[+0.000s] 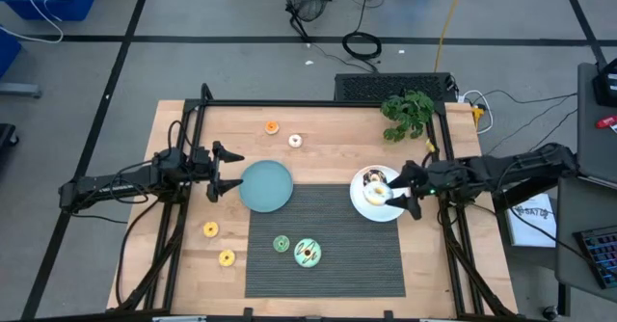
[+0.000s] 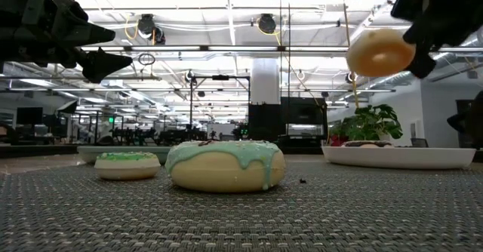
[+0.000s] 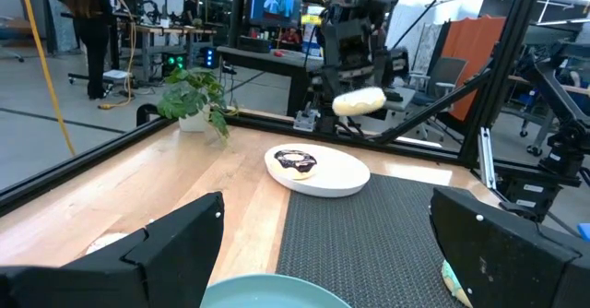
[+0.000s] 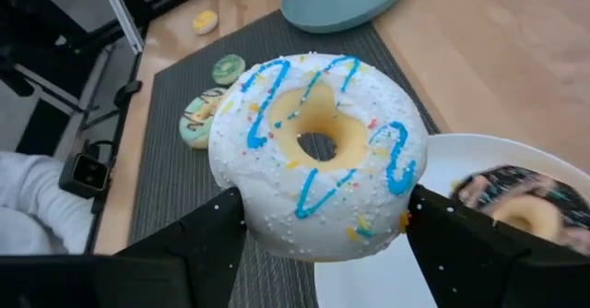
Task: Pick & Place donuts
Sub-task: Put the large white donut on the white plate
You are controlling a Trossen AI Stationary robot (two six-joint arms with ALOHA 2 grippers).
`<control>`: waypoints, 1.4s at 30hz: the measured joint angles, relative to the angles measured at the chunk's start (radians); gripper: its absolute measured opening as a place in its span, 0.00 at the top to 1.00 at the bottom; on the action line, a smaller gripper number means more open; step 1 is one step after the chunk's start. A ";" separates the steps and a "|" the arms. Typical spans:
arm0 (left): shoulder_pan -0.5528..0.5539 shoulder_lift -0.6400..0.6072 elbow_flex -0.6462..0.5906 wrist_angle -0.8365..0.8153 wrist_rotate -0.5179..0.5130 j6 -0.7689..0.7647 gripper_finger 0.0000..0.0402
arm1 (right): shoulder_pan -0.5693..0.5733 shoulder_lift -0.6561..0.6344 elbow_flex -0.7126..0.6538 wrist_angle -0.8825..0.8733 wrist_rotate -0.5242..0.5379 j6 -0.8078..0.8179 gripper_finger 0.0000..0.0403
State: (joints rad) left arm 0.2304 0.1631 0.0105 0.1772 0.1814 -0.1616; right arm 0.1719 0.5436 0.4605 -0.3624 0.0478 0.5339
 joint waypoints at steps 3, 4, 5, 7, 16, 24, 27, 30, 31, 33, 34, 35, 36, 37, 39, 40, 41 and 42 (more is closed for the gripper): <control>0.000 0.000 0.000 0.000 0.000 0.000 0.06 | 0.000 0.009 -0.129 0.195 -0.001 -0.006 0.34; 0.000 0.000 0.000 0.000 0.000 0.000 0.06 | 0.000 0.011 -0.172 0.255 -0.001 -0.012 0.34; 0.000 0.000 0.000 0.000 0.000 0.000 0.06 | 0.000 0.013 -0.210 0.309 -0.009 -0.024 0.34; 0.000 0.000 0.000 0.000 0.000 0.000 0.06 | -0.001 0.012 -0.259 0.381 -0.058 -0.041 0.34; 0.000 0.000 0.000 0.000 0.000 0.000 0.06 | 0.007 0.007 -0.257 0.366 -0.127 -0.079 0.34; 0.000 0.000 0.000 0.000 0.000 0.000 0.06 | 0.006 0.007 -0.253 0.266 -0.045 -0.103 0.34; 0.000 0.000 0.000 0.000 0.000 0.000 0.06 | 0.007 0.007 -0.183 0.203 -0.049 -0.128 0.34; 0.000 0.000 0.000 0.000 0.000 0.000 0.06 | 0.007 0.007 -0.070 0.046 -0.020 -0.156 0.34; 0.000 0.000 0.000 0.000 0.000 0.000 0.06 | 0.007 0.007 -0.026 -0.023 -0.004 -0.159 0.34; 0.000 0.000 0.000 0.000 0.000 0.000 0.06 | 0.007 0.007 0.058 -0.163 0.051 -0.156 0.34; 0.000 0.000 0.000 0.000 0.000 0.000 0.06 | 0.007 0.007 0.097 -0.234 0.083 -0.144 0.34; 0.000 0.000 0.000 0.000 0.000 0.000 0.06 | 0.007 0.008 0.131 -0.310 0.110 -0.123 0.34; 0.000 0.000 0.000 0.000 0.000 0.000 0.06 | 0.007 0.009 0.160 -0.375 0.132 -0.095 0.34; 0.000 0.000 0.000 0.000 0.000 0.000 0.06 | 0.006 0.011 0.185 -0.434 0.145 -0.064 0.34; 0.000 0.000 0.000 0.000 0.000 0.000 0.06 | 0.006 0.014 0.214 -0.513 0.161 0.018 0.34; 0.000 0.000 0.000 0.000 0.000 0.000 0.06 | 0.006 0.015 0.216 -0.543 0.159 0.072 0.34; 0.000 0.000 0.000 0.000 0.000 0.000 0.06 | 0.006 0.017 0.216 -0.573 0.156 0.136 0.34; 0.000 0.000 0.000 0.000 0.000 0.000 0.06 | 0.006 0.022 0.214 -0.598 0.143 0.216 0.34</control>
State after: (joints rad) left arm 0.2302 0.1635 0.0109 0.1768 0.1814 -0.1612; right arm 0.1783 0.5655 0.6742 -0.9608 0.1911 0.7501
